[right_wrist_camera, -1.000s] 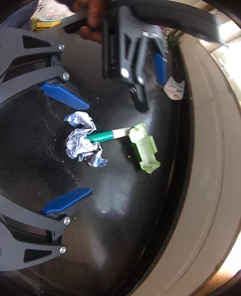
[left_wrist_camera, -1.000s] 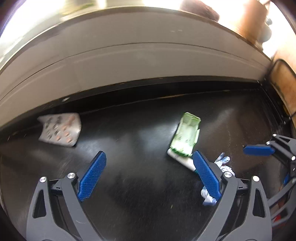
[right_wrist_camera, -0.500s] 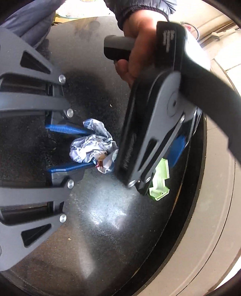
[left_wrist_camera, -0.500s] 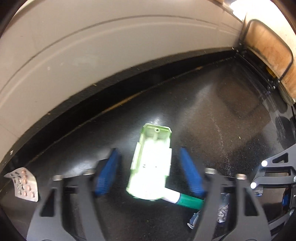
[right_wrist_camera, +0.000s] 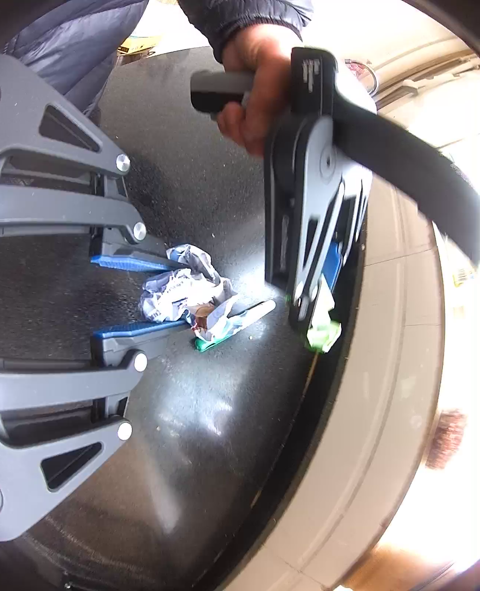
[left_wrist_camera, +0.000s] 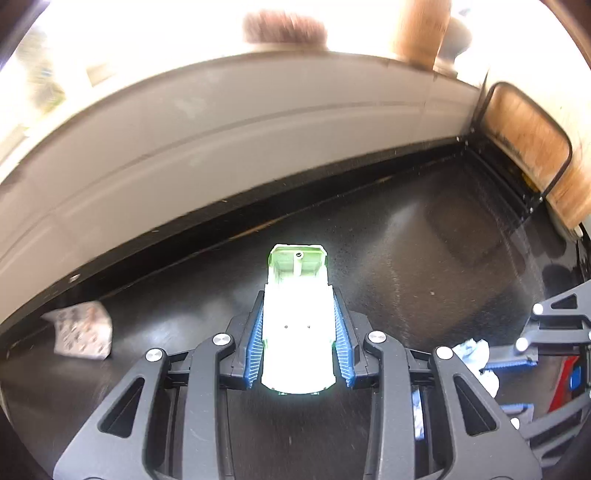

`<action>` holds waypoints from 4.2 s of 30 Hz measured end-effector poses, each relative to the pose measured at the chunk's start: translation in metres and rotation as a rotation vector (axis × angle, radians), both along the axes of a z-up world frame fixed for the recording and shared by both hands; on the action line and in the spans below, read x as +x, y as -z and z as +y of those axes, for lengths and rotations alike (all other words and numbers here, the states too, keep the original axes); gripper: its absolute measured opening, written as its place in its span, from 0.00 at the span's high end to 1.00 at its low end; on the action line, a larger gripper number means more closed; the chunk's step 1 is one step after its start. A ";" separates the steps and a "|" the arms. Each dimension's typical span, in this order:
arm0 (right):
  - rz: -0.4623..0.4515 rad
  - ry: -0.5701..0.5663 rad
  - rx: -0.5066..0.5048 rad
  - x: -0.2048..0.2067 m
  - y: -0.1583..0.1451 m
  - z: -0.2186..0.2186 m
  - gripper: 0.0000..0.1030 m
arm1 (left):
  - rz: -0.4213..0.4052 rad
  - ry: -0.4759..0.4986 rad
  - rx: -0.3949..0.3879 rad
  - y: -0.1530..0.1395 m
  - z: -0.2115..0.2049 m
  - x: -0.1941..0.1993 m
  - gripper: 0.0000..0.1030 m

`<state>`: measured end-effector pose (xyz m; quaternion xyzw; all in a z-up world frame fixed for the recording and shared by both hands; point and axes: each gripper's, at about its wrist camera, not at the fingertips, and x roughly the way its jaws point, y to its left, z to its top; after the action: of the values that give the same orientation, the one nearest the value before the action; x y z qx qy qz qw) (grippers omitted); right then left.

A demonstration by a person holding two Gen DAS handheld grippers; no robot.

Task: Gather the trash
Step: 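Grasp the green plastic box with the left tool while the right tool grasps crumpled foil, then carry the green box and foil over the black bin and open both tools, then swing both tools back over the countertop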

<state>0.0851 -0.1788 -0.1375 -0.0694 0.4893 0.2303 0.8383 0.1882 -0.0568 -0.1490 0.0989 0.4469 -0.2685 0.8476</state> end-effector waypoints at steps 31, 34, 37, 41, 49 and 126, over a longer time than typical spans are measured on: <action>-0.132 -0.078 0.020 -0.093 -0.068 0.031 0.76 | -0.069 -0.287 -0.018 -0.061 0.069 -0.203 0.68; -0.134 -0.158 0.032 -0.096 -0.072 0.063 0.76 | -0.076 -0.376 -0.018 -0.065 0.098 -0.221 0.68; -0.131 -0.241 0.047 -0.099 -0.074 0.097 0.76 | -0.086 -0.490 -0.005 -0.069 0.136 -0.244 0.68; -0.122 -0.391 0.072 -0.109 -0.076 0.160 0.76 | -0.084 -0.667 0.017 -0.070 0.193 -0.282 0.68; -0.059 -0.711 0.115 -0.158 -0.073 0.296 0.76 | -0.043 -1.058 0.047 -0.058 0.300 -0.382 0.68; -0.163 -0.268 0.039 -0.109 -0.114 0.174 0.29 | -0.050 -0.871 -0.087 -0.051 0.252 -0.270 0.10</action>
<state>-0.0235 -0.0048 -0.0235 -0.1363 0.4014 0.3433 0.8381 -0.0818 0.1948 -0.0981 -0.1280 0.4147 0.0978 0.8956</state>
